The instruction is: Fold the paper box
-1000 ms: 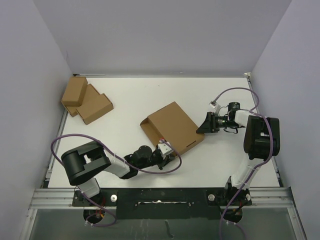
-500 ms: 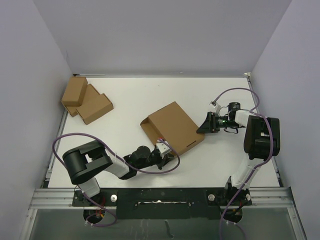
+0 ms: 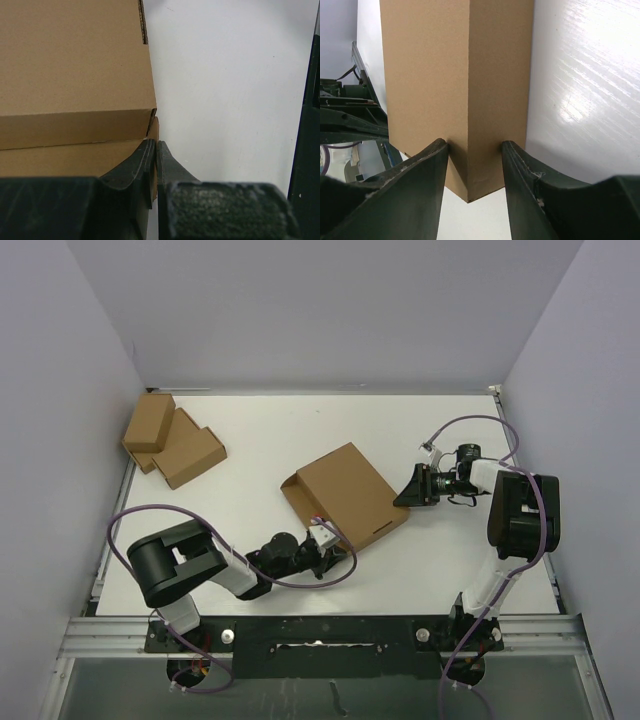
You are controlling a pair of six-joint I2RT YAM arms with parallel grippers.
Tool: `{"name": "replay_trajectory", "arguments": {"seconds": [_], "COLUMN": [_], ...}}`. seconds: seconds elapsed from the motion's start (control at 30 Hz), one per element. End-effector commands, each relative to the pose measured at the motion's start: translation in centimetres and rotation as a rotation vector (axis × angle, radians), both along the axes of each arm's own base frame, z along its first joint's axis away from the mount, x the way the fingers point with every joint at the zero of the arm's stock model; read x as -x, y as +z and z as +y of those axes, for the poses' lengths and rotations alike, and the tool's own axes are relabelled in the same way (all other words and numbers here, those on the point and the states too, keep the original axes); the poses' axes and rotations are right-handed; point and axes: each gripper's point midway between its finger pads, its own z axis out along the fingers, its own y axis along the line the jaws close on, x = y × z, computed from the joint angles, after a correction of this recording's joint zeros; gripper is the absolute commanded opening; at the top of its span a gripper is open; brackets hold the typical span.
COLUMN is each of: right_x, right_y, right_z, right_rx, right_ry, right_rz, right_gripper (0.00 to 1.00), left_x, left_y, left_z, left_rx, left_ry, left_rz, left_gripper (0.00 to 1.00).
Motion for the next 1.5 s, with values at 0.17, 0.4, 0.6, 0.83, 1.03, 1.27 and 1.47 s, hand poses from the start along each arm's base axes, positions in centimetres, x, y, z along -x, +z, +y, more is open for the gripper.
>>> {"name": "replay_trajectory", "arguments": {"seconds": [0.17,0.4,0.6,0.83,1.03,1.27,1.47], "right_x": [-1.49,-1.5,-1.49,-1.48,-1.48,-1.42,-1.45], "right_y": [-1.49,-1.47,-1.55,-1.52,-1.52,-1.51,-1.48], "right_z": [-1.56,-1.54,-1.55,-1.53,-1.48,-1.34,-1.23], "right_rx": [0.099,0.099,0.099,0.098,0.097,0.094,0.094], "right_ry": [-0.022,-0.021,-0.02,-0.02,-0.018,-0.013,-0.009], "right_rz": [-0.033,-0.033,-0.031,-0.031,-0.031,-0.032,-0.034], "right_gripper": [0.44,0.44,0.44,0.44,0.44,0.44,0.44], "left_x": [0.17,0.04,-0.07,-0.12,-0.15,-0.29,-0.25], "left_y": [0.05,0.04,0.11,0.02,0.12,0.62,0.91], "left_z": [0.03,0.13,0.21,0.27,0.13,-0.42,-0.61], "left_rx": [0.04,0.048,0.055,0.059,0.061,0.039,0.021], "left_ry": [-0.006,0.001,0.006,0.01,0.008,-0.001,-0.012], "left_rz": [0.013,0.016,0.019,0.022,0.023,0.036,0.04], "left_gripper": [0.0,0.0,0.0,0.0,0.0,0.0,0.0]}}
